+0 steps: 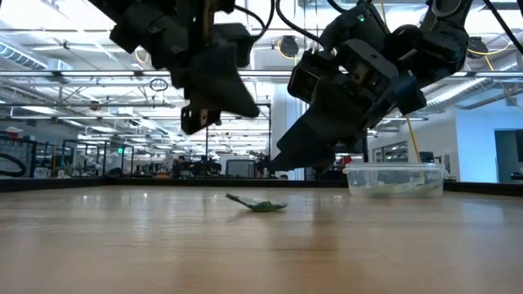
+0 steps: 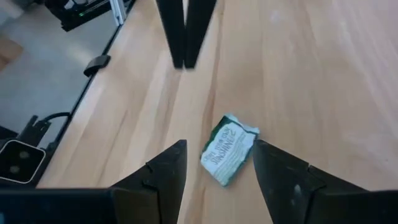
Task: Pick and place Stevia / Truvia into bins
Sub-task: Put the white truvia packet into the transparent bin, then put the green stevia packet into the transparent bin, then return to Home Position
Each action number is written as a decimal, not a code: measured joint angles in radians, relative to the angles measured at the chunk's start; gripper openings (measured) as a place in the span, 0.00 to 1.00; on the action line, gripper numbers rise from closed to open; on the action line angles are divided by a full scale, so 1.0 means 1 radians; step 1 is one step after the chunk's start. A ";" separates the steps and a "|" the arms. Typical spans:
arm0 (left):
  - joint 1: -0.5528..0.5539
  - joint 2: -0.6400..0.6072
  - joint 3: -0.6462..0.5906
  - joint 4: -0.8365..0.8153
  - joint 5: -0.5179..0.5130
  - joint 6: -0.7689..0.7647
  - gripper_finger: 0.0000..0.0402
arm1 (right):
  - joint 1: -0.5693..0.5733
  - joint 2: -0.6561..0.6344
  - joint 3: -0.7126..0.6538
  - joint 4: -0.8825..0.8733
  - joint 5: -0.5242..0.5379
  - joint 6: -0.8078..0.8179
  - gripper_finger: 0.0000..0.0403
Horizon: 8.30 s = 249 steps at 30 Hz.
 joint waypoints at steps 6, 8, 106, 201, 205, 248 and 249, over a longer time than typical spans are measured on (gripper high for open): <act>0.021 -0.083 0.000 -0.019 -0.003 0.013 0.03 | 0.034 0.000 0.000 0.004 0.078 -0.043 0.44; 0.033 -0.120 0.001 -0.022 -0.006 0.016 0.02 | 0.040 0.004 0.001 0.006 0.086 -0.046 0.44; 0.078 -0.253 0.000 -0.170 -0.108 0.080 0.08 | -0.169 -0.834 -0.217 -0.865 0.519 0.186 0.21; 0.055 -0.253 0.000 -0.178 -0.137 0.085 0.08 | 0.557 0.106 0.089 -0.180 0.218 -0.273 0.11; 0.055 -0.253 0.000 -0.178 -0.137 0.085 0.08 | 0.541 0.084 0.087 -0.180 0.258 -0.250 0.06; 0.056 -0.253 0.000 -0.171 -0.143 -0.012 0.08 | -0.165 -0.852 -0.086 -1.087 0.468 -0.232 0.31; 0.058 -0.253 0.000 -0.173 -0.116 -0.022 0.08 | -0.165 -0.868 -0.086 -1.041 0.466 -0.232 0.31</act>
